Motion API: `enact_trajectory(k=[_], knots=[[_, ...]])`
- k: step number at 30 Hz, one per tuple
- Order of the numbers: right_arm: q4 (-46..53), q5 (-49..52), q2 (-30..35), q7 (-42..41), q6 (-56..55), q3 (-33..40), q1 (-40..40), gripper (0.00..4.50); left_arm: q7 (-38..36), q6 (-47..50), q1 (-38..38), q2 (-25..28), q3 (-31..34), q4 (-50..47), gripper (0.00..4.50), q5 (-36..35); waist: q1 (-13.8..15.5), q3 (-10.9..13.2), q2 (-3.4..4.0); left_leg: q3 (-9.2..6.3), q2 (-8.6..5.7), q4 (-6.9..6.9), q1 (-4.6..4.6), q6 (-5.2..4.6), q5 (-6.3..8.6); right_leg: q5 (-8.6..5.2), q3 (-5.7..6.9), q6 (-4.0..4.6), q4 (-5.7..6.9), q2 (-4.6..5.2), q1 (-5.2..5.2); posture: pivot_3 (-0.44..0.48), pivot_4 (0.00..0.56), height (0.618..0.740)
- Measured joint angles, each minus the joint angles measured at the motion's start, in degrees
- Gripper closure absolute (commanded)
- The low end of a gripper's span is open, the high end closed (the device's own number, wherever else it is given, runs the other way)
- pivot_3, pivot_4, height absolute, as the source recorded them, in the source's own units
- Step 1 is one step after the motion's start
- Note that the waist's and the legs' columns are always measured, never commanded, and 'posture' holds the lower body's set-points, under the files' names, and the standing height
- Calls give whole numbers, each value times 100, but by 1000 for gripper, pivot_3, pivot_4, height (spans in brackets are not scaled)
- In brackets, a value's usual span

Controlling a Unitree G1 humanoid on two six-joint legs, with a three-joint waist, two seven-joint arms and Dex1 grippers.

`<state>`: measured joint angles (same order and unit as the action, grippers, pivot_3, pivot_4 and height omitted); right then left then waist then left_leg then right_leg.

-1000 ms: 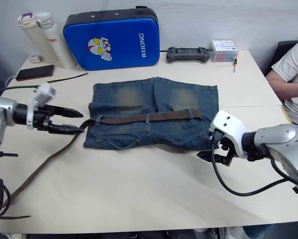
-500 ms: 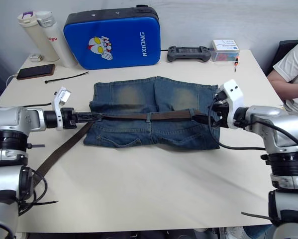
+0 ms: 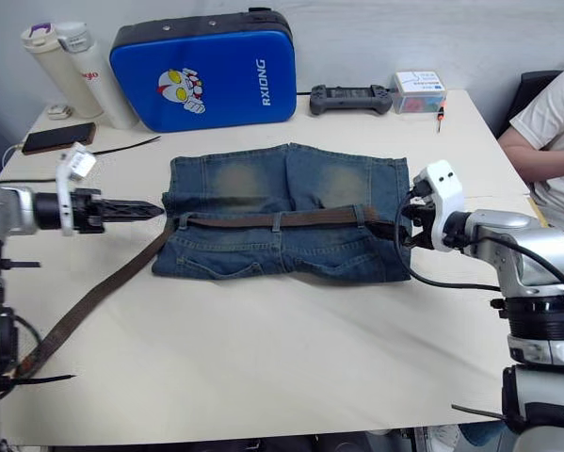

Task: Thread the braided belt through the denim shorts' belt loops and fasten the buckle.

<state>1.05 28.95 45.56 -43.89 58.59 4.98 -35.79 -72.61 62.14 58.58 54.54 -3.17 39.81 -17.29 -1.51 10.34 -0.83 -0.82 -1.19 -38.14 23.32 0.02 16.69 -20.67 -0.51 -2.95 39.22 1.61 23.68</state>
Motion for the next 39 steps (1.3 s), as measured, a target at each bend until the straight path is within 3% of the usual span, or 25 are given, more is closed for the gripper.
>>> enact_trajectory(k=[6, 13, 20, 25, 29, 38, 39], knots=[[936, 660, 41, -181, 516, 230, 92, 0, 366, -513, 548, -596, 63, 1012, 44, 194, 102, 0, -1, -2, -3, -14, 5, -17, 8, 0, 3, -1, 0, 4, -6, 0, 150, 740], [1039, 670, 42, -98, 530, 211, 91, 0, 983, -527, 640, -1369, 172, 1759, 44, 272, 130, 1, -2, 2, -4, -15, 14, -16, 8, 0, 3, -1, 1, 3, 4, 0, 150, 740], [1040, 632, 43, 6, 518, 211, 93, 0, 1867, -981, 831, -1789, 450, 2227, 44, 439, 143, 1, -2, 2, -4, -24, 12, -14, 7, 0, 3, -1, 17, 3, 5, 0, 150, 740], [970, 609, 21, 110, 469, 223, 70, 0, 1876, -953, 1054, -1783, 575, 2357, 44, 427, 126, 1, -3, 3, -3, -23, 11, -12, 5, 0, 2, -1, 19, 0, 6, 0, 150, 740], [319, 290, -238, 508, 169, 223, -225, 0, 1912, -977, 1098, -1740, 670, 2400, 44, 433, 113, 1, -2, 10, -4, -23, 8, -10, 4, 0, 0, -1, 23, 2, 8, 0, 150, 740], [-2255, -583, -1190, 1179, -820, 52, -903, 0, 2199, -968, 1026, -2082, 880, 2415, 44, 422, 121, 0, -4, 19, -3, -37, 14, -10, 4, 0, 1, -1, 35, 4, 18, 0, 150, 740], [-2429, -596, -1217, 1136, -858, 48, -953, 247, 2226, -978, 1003, -2113, 883, 2412, 14, 424, 122, 0, -4, 19, -3, -38, 14, -10, 4, 0, 1, -1, 36, 5, 18, 0, 150, 740]])
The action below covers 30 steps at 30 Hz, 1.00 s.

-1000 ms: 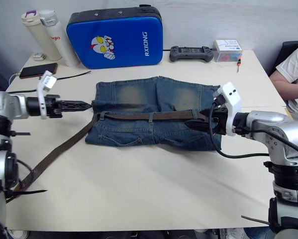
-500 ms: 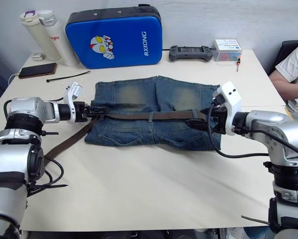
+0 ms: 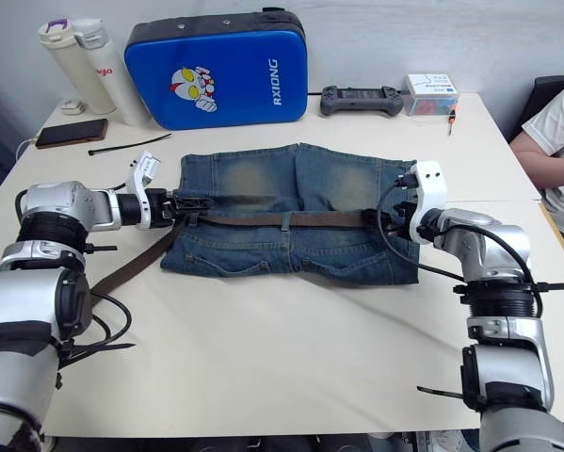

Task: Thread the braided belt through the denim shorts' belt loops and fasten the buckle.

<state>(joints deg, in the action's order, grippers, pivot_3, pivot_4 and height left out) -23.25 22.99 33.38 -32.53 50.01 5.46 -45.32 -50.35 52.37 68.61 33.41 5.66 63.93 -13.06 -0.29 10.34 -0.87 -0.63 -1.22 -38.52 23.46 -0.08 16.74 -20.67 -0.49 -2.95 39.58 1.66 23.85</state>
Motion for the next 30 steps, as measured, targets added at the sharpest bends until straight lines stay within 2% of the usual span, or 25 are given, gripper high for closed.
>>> enact_trajectory(k=[2, 3, 6, 7, 9, 10, 12, 13, 15, 21, 24, 30], knots=[[-194, -11, -20, -179, -2, -18, -39, 756, 11, -45, -60, -49, 0, -38, 0, 7, 1, 0, 0, 0, 0, -1, -1, 0, 0, 0, 0, 0, 1, 0, -1, 0, 150, 740], [-205, -11, -16, -339, 0, -62, -39, 1314, -15, -48, -94, -55, -17, -90, 0, 20, 2, 0, 1, 0, 0, -1, -1, 0, 1, 0, 0, 0, 1, 0, -2, 0, 150, 740], [-98, -30, 97, -784, 3, -250, 4, 2745, -167, -58, -219, -64, -150, -283, 894, 92, 5, -1, 2, 0, 0, -4, -3, 0, 2, 0, 0, 0, 4, 0, -3, 0, 150, 740], [-23, -31, 162, -930, 4, -301, 40, 3090, -234, -63, -261, -61, -200, -312, 1218, 114, 5, -3, 2, 0, 0, -5, -6, -1, 4, 0, 0, 0, 5, 0, -6, 0, 150, 740], [120, -33, 257, -1215, -6, -369, 119, 4105, -403, -107, -374, -48, -309, -415, 2152, 184, 2, -4, 1, 0, 0, -5, -11, 0, 6, 0, 1, 0, 4, -1, -11, 0, 150, 740], [153, -38, 284, -1342, -13, -406, 138, 4269, -499, -134, -410, -43, -408, -460, 2628, 244, 2, -4, 1, 0, 0, -6, -12, 0, 6, 0, 0, 0, 4, -1, -12, 0, 150, 740], [163, -85, 296, -1444, -92, -439, 153, 4273, -577, -194, -426, -45, -474, -464, 3180, 297, 2, -4, 1, 1, 0, -8, -12, 0, 6, 0, 0, 0, 4, -1, -13, 0, 150, 740], [167, -117, 314, -1507, -183, -461, 171, 4273, -599, -288, -444, -46, -481, -464, 3738, 328, 2, -4, 1, 1, 0, -9, -12, 0, 6, 0, 0, 0, 4, -1, -12, 0, 150, 740], [167, -166, 390, -1631, -336, -512, 190, 4273, -603, -438, -452, -54, -493, -463, 4500, 365, 3, -3, 1, 1, 0, -11, -11, 0, 6, 0, 0, 0, 4, -1, -12, 0, 150, 740], [511, -294, 545, -1834, -922, -510, 383, 4273, -798, -571, -453, 5, -494, -520, 4500, 386, 3, -3, 0, 0, 1, -15, -3, 0, 7, 0, 2, 0, 3, -2, -8, 0, 150, 740], [1115, -365, 625, -1833, -1467, -425, 700, 4274, -1066, -536, -559, 201, -515, -951, 4500, 373, -2, -3, 0, 0, 2, -15, 2, 0, 7, 0, 1, 0, 4, -3, -2, 0, 150, 740], [2403, -521, 690, -1596, -1868, -298, 1344, 4274, -1286, -163, -875, 335, -496, -1797, 4500, 185, 2, -3, 1, -2, 4, -19, 0, 2, 8, 0, 0, 0, 5, -5, -5, 0, 150, 740]])
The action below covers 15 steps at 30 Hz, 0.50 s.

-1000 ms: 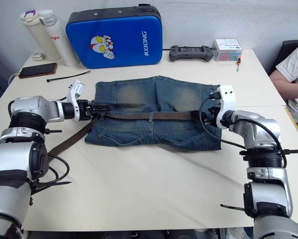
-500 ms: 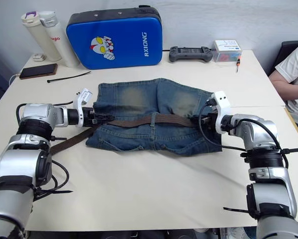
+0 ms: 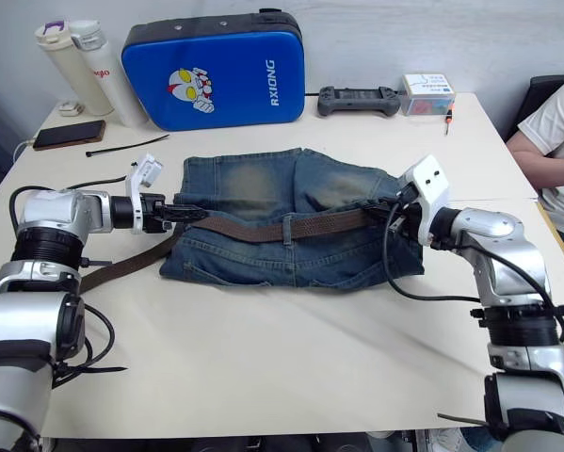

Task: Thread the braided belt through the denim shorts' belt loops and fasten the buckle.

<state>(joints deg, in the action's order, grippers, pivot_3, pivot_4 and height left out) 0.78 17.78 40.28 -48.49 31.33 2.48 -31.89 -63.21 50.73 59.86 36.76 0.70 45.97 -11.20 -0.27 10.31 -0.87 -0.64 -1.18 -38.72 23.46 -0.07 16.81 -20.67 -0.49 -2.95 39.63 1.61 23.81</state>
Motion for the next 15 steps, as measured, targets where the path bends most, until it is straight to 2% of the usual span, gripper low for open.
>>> enact_trajectory(k=[4, 6, 8, 9, 15], knots=[[142, -223, -4, 311, 132, -153, 176, 4274, 68, 157, -174, -21, 46, -292, 4500, -100, 1, 0, 0, 1, -1, -6, 1, -1, 1, 0, -1, 0, 2, 1, 0, 0, 150, 740], [139, -240, -55, 414, 246, -157, 178, 3268, 102, 188, -218, -47, 45, -361, 4500, -111, 2, 0, 0, 0, 0, -7, 1, -1, 1, 0, 0, 0, 3, 0, 0, 0, 150, 740], [125, -209, -112, 509, 381, -122, 175, 2673, 117, 210, -229, -54, 45, -421, 4500, -125, 4, 0, 0, 0, 0, -9, 2, -2, 1, 0, 0, 0, 3, 1, 0, 0, 150, 740], [121, -184, -135, 548, 446, -97, 171, 2154, 123, 213, -229, -54, 45, -447, 4500, -138, 6, 0, 0, 0, -1, -9, 2, -2, 1, 0, 0, 0, 3, 1, 0, 0, 150, 740], [107, -47, -130, 479, 879, -88, 142, 2154, 173, 192, -228, -64, 43, -455, 4500, -178, 6, 0, 0, 0, -1, -9, 1, -2, 1, 0, 0, 0, 3, 0, -1, 0, 150, 740]])
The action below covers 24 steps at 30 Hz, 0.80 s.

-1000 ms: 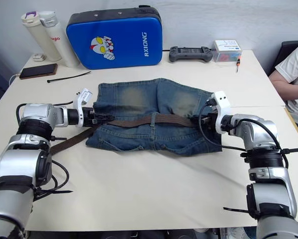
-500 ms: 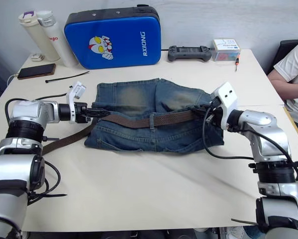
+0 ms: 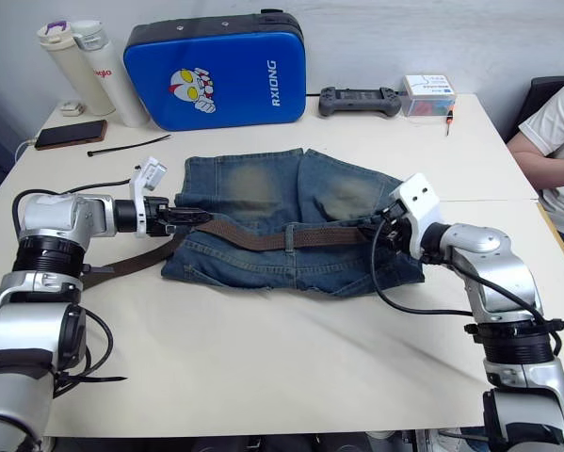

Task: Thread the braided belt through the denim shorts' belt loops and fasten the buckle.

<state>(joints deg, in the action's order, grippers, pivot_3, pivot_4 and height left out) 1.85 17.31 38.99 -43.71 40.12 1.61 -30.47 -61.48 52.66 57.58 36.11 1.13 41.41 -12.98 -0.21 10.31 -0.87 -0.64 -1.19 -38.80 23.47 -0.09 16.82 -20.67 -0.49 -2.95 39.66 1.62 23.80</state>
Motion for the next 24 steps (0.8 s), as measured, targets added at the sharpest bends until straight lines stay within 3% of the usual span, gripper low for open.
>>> enact_trajectory(k=[5, 8, 12, 24], knots=[[-5, 4, 3, -1, 44, 1, 0, 2154, 11, -21, 0, -8, -2, 0, 4500, -4, 0, 0, 0, 0, 0, 0, 0, 0, 0, 0, 0, 0, 0, 0, 0, 0, 150, 740], [-58, 16, 3, 27, 50, 69, 1, 2963, 16, -27, 0, -9, -2, 0, 4500, -7, 2, 0, 0, 0, 0, 0, 0, 0, 0, 0, 0, 0, 0, 0, 0, 0, 150, 740], [-76, 27, 90, 27, 50, 130, 20, 4492, 15, -27, 0, -9, -2, -3, 4500, -15, 2, 0, 0, 0, 0, 0, 0, 0, 0, 0, 0, 0, 0, 0, 0, 0, 150, 740], [226, 243, 371, -253, 18, 292, 194, 4492, -161, -24, -130, 24, -6, -289, 4500, -128, 5, 0, 0, 0, 0, 0, 0, -1, 1, 0, 0, 0, -2, 0, -1, 0, 150, 740]])
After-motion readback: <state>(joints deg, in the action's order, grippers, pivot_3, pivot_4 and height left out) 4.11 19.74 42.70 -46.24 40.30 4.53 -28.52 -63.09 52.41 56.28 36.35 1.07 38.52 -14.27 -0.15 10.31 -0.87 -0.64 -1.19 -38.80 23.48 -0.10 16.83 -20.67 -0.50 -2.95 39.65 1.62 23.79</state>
